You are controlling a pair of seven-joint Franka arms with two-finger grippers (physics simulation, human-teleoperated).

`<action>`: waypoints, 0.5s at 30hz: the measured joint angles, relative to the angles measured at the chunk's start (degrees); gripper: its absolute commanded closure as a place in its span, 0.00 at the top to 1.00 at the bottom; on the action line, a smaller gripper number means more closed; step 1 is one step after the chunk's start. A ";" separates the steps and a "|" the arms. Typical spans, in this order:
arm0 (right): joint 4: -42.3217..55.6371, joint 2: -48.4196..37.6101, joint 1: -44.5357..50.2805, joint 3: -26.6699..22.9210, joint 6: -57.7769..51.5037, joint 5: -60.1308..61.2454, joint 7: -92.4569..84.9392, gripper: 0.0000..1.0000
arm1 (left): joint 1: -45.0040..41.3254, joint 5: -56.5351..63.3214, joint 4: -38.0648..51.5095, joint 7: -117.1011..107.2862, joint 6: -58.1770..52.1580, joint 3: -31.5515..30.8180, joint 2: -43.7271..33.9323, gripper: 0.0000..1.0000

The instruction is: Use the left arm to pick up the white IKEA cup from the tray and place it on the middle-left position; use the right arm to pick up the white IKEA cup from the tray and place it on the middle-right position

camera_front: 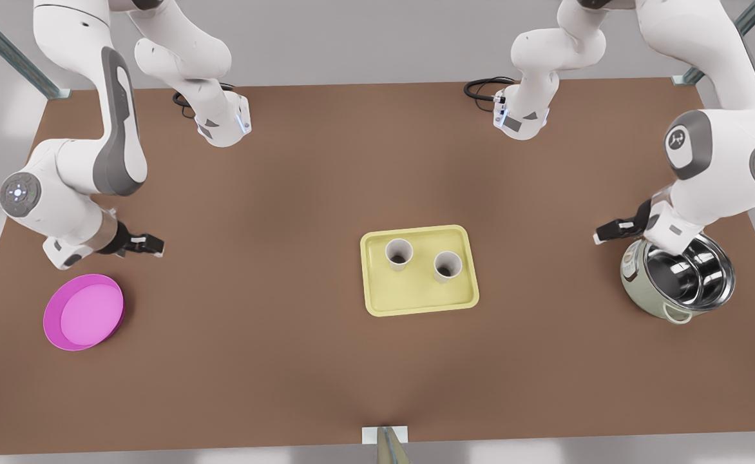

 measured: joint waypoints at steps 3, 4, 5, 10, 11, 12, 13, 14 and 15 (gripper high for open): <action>0.61 0.21 -0.19 0.44 4.04 -0.05 -0.17 1.00 | -0.34 -0.46 1.02 -0.66 2.78 -0.07 0.75 1.00; 1.56 0.83 0.29 0.72 4.99 -0.10 -0.22 1.00 | -0.76 -0.65 1.29 -0.85 3.91 -0.13 1.67 1.00; 2.65 1.63 2.26 0.88 5.79 -0.14 -0.26 1.00 | -2.89 -0.53 1.74 -1.15 4.88 -0.10 2.38 1.00; 10.61 8.36 20.63 1.44 8.08 0.69 -0.03 1.00 | -25.25 2.12 1.68 -5.05 8.29 -0.39 7.93 1.00; 11.83 9.99 21.95 1.81 8.27 0.77 0.13 1.00 | -26.36 2.96 1.80 -5.99 8.89 -0.35 9.43 1.00; 13.83 12.18 22.28 2.94 8.43 0.91 0.39 1.00 | -26.60 3.60 1.87 -6.87 9.65 -0.31 10.84 1.00; 16.42 14.84 22.22 5.09 8.56 0.98 0.85 1.00 | -26.63 4.55 1.92 -7.70 10.47 -0.28 12.21 1.00; 19.08 17.59 22.38 7.75 8.66 0.96 1.59 1.00 | -26.45 5.60 1.91 -8.43 11.27 -0.18 13.34 1.00; 21.94 20.25 23.44 9.63 8.77 0.88 2.43 1.00 | -25.66 6.36 1.67 -8.98 12.12 -0.10 14.25 1.00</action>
